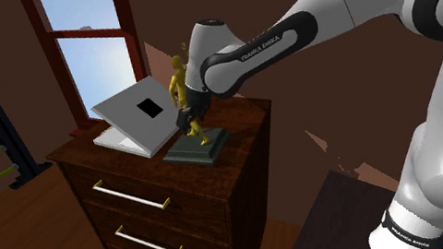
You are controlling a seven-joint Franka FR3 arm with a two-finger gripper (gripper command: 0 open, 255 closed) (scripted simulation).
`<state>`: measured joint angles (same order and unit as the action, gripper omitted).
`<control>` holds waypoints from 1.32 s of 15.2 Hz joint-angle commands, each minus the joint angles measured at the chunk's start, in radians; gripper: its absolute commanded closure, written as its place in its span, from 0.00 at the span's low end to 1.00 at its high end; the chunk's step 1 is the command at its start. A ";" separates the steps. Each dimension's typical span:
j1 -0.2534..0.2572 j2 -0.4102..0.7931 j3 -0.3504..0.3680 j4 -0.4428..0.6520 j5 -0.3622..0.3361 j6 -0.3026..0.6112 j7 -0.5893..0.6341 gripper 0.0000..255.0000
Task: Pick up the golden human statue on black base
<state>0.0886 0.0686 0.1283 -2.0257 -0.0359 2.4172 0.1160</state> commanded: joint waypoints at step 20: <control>0.003 -0.017 0.000 0.064 0.009 -0.314 -0.014 1.00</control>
<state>0.0882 0.0433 0.1254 -1.9728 -0.0275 2.1800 0.0971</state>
